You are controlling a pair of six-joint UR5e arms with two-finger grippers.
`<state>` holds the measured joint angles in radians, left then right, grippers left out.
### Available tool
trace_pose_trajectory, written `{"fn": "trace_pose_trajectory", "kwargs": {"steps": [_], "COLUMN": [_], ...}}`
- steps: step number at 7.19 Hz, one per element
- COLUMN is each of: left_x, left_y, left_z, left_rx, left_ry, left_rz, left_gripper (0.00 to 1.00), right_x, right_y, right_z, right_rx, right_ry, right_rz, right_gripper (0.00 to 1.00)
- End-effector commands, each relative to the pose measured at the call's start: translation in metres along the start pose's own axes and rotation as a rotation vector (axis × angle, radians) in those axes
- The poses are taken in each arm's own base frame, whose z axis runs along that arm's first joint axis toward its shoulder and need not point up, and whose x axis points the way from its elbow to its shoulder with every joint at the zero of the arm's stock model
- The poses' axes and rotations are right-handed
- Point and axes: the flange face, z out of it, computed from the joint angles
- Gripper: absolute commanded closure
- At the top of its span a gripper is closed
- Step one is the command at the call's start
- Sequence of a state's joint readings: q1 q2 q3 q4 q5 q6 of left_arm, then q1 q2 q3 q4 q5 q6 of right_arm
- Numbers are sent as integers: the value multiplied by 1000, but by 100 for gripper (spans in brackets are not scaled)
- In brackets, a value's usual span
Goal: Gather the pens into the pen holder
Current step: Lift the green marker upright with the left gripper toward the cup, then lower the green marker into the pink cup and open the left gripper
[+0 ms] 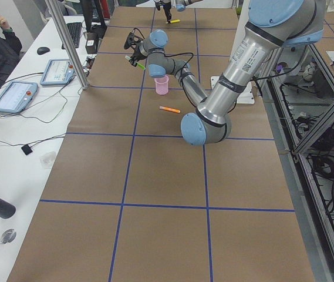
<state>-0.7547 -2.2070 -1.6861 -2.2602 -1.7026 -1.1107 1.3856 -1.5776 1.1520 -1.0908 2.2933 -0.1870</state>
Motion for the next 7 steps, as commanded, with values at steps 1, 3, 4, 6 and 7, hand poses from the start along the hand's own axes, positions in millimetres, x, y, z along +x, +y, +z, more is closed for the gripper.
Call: {"fn": "trace_pose_trajectory", "kwargs": {"steps": [1, 3, 4, 6, 7], "left_x": [0, 1, 5, 39, 46], "left_y": [0, 15, 37, 119, 133], "left_z": [0, -2, 2, 23, 25], "left_rx": [0, 1, 36, 31, 25], "left_ry": [1, 42, 55, 76, 79], "left_rz": [0, 23, 27, 39, 42], "left_gripper": [100, 100, 100, 100, 100], "right_x": [-1, -13, -17, -26, -31], "right_y": [-1, -15, -20, -41, -52], "right_z": [-2, -17, -23, -41, -48], "right_rx": [7, 41, 55, 92, 108], "right_ry": [0, -3, -4, 0, -11], "right_rz": [-7, -30, -33, -48, -39], "right_gripper": [100, 100, 100, 100, 100]}}
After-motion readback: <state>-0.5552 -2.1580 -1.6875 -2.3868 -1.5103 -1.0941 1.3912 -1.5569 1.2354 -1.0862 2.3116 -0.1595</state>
